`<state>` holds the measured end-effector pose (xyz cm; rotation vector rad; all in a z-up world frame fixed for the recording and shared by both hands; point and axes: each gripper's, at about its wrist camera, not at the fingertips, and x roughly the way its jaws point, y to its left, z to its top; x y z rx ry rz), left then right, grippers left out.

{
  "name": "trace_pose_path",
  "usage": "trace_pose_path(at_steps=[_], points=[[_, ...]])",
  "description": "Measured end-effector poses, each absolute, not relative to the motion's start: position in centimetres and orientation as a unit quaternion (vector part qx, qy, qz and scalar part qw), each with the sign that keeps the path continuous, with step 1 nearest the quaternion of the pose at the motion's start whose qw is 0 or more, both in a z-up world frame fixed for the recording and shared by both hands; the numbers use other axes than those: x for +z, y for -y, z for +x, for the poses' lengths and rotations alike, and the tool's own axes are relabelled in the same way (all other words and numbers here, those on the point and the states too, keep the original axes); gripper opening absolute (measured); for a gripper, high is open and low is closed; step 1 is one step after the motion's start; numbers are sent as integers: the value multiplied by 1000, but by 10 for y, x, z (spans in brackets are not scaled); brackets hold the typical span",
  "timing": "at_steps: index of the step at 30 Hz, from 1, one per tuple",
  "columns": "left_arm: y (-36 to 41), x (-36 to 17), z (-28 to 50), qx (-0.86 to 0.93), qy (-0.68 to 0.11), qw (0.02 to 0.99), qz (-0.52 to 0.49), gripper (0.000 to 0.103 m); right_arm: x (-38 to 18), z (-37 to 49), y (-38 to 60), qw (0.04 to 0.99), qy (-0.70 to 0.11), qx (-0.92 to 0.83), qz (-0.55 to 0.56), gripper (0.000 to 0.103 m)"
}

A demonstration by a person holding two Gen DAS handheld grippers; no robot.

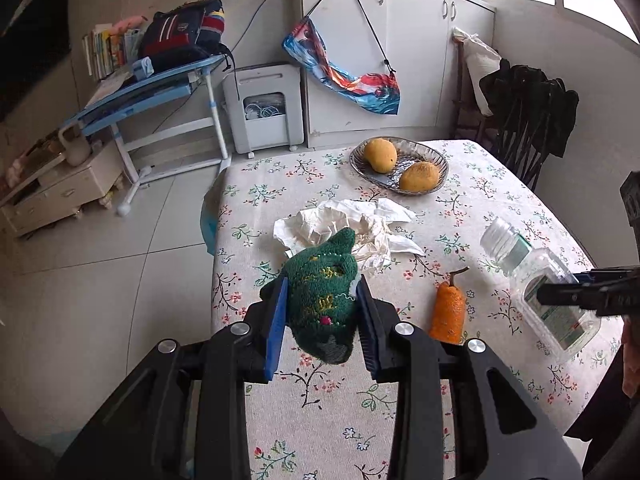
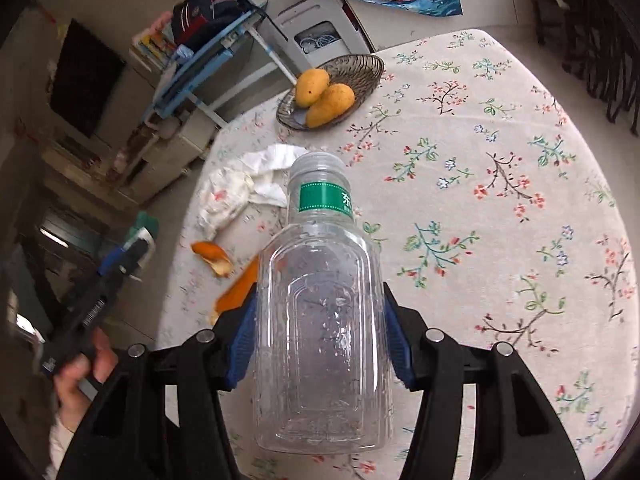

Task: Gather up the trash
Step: 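Carry the bottle into the yellow basin and open the right gripper while the left gripper carries the green toy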

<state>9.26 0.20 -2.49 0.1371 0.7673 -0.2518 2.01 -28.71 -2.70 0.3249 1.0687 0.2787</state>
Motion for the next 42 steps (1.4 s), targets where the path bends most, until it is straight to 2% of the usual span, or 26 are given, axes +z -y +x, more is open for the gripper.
trace_pose_path(at_steps=[4, 9, 18, 24, 33, 42], points=[[0, -24, 89, -131, -376, 915, 61, 31, -34, 10, 260, 849, -514, 116, 30, 56], [-5, -26, 85, -136, -384, 912, 43, 31, -45, 15, 239, 845, -523, 107, -44, 55], [-5, -26, 49, -149, -380, 913, 13, 31, -18, -28, 266, 855, -475, 171, 120, 55], [-1, -29, 14, -160, -370, 915, -3, 31, -9, -89, 249, 826, -472, 259, 168, 55], [-15, -36, -12, -153, -374, 914, -38, 31, -60, -188, 190, 759, -555, 329, 87, 55], [-17, -36, -47, -163, -360, 917, -52, 31, -112, -210, 148, 710, -625, 322, -34, 56]])
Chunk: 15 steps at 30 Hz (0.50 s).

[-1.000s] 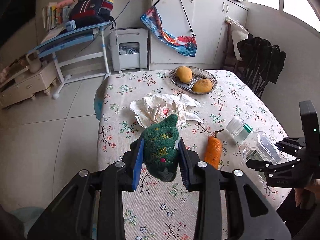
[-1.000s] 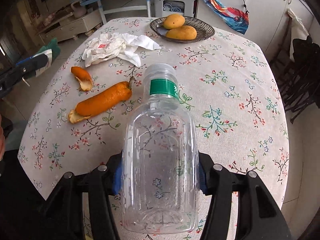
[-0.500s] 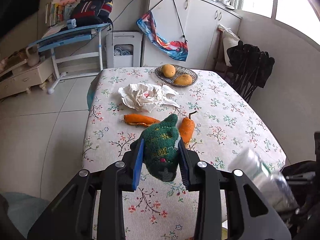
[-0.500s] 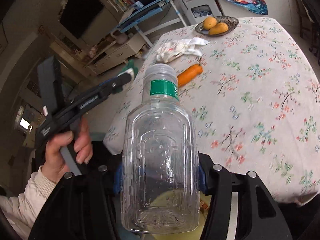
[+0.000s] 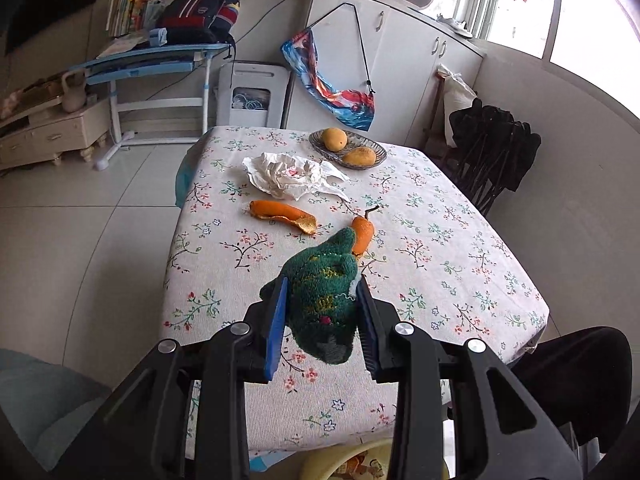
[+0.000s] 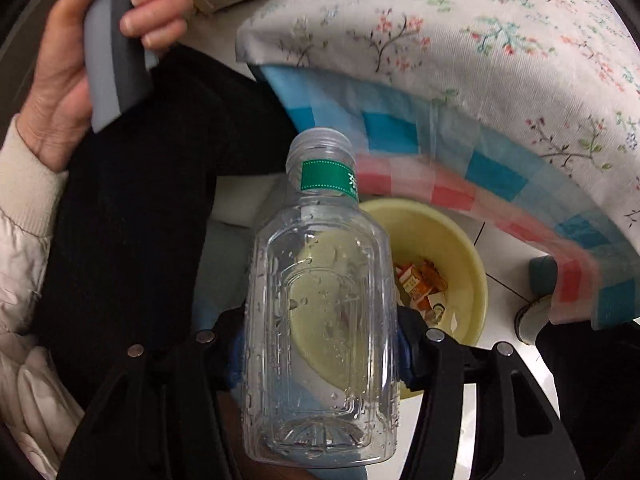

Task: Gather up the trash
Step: 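Carry the bottle into the yellow basin and open the right gripper while the left gripper carries the green toy, then lower the green knitted toy into the yellow basin and open the left gripper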

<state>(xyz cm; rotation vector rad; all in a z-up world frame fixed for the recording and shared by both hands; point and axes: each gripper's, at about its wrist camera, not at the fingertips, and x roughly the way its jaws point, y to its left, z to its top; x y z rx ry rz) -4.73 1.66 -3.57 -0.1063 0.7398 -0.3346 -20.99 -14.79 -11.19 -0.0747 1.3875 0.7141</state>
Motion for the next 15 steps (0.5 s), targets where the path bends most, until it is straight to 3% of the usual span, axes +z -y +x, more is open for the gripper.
trace_pose_path(at_steps=[5, 15], points=[[-13, -39, -62, -167, -366, 914, -49, 31, -109, -202, 161, 723, -617, 309, 10, 63], [15, -51, -107, -203, -397, 894, -27, 31, -44, -192, 262, 846, -441, 205, 219, 73]])
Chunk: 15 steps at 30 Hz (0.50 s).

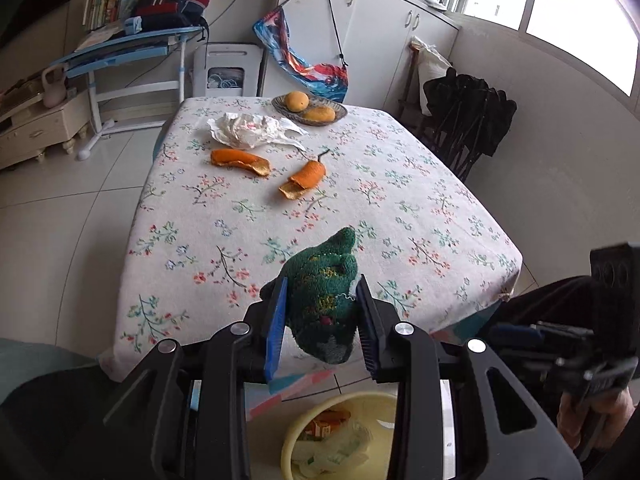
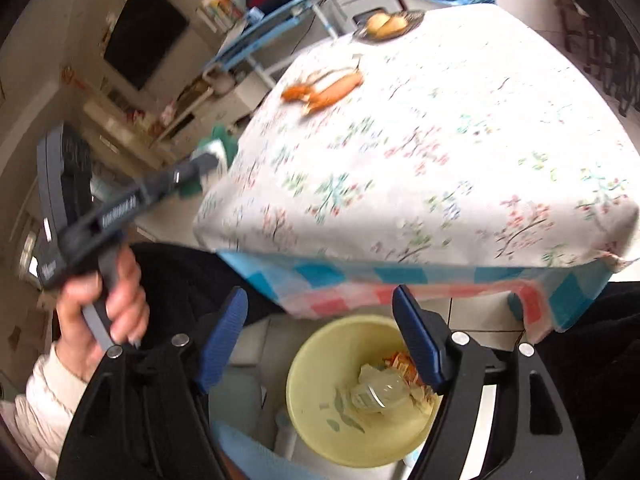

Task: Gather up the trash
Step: 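Lower the green knitted toy into the yellow basin and open the left gripper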

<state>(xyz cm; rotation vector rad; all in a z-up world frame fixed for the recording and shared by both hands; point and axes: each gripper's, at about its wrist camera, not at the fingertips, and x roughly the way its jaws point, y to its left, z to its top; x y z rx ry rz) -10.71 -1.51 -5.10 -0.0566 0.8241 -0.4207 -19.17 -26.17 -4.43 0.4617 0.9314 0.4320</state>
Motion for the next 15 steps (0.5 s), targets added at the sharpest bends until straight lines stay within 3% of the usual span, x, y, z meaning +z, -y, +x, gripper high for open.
trace_pose_path(at_steps=[8, 15], points=[[63, -85, -151, -251, -472, 844, 41, 31, -25, -192, 283, 888, -362, 160, 233, 75], [103, -122, -188, -295, -542, 777, 127, 32, -28, -195, 294, 896, -344, 147, 238, 79]])
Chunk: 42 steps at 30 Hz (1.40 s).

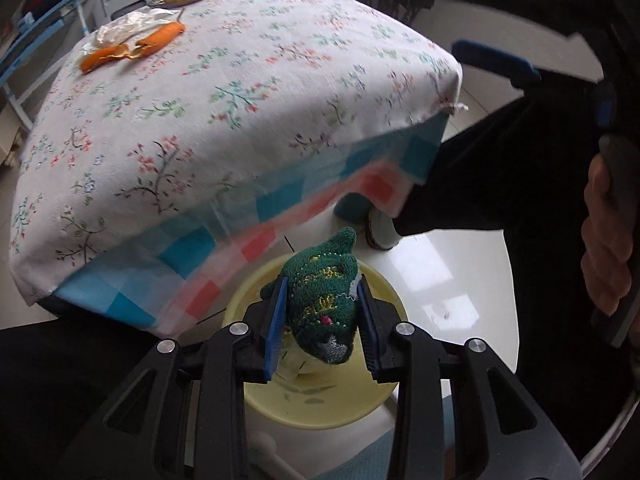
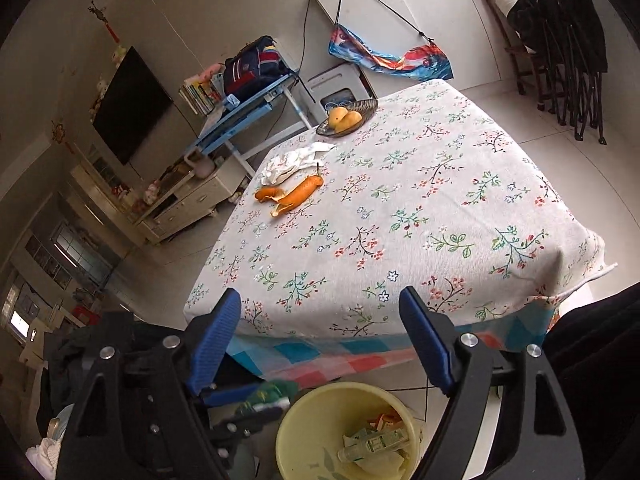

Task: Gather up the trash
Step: 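Lower the green knitted toy into the yellow basin and open the left gripper, then move both open grippers back over the table toward the orange peels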

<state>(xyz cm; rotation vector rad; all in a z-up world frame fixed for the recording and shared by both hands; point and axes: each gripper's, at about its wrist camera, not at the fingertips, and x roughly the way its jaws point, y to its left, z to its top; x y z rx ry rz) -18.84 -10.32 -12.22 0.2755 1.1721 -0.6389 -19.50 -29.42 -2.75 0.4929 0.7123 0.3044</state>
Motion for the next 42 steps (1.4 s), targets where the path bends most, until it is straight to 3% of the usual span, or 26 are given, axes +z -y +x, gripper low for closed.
trace_pose_path(at_steps=[5, 10, 13, 17, 21, 42], points=[[111, -136, -203, -311, -576, 741, 152, 33, -29, -199, 297, 897, -340, 141, 243, 79], [103, -137, -197, -292, -581, 746, 143, 55, -27, -204, 297, 900, -339, 137, 238, 79], [92, -134, -186, -273, -579, 759, 116, 57, -28, -203, 299, 900, -339, 131, 239, 80], [77, -121, -177, -251, -548, 795, 76, 59, -30, -201, 298, 900, -342, 127, 240, 80], [59, -98, -175, -208, -487, 847, 47, 71, -30, -201, 291, 903, -345, 127, 224, 80], [-12, -25, -112, -13, -336, 940, -58, 81, -33, -191, 246, 926, -353, 84, 101, 82]])
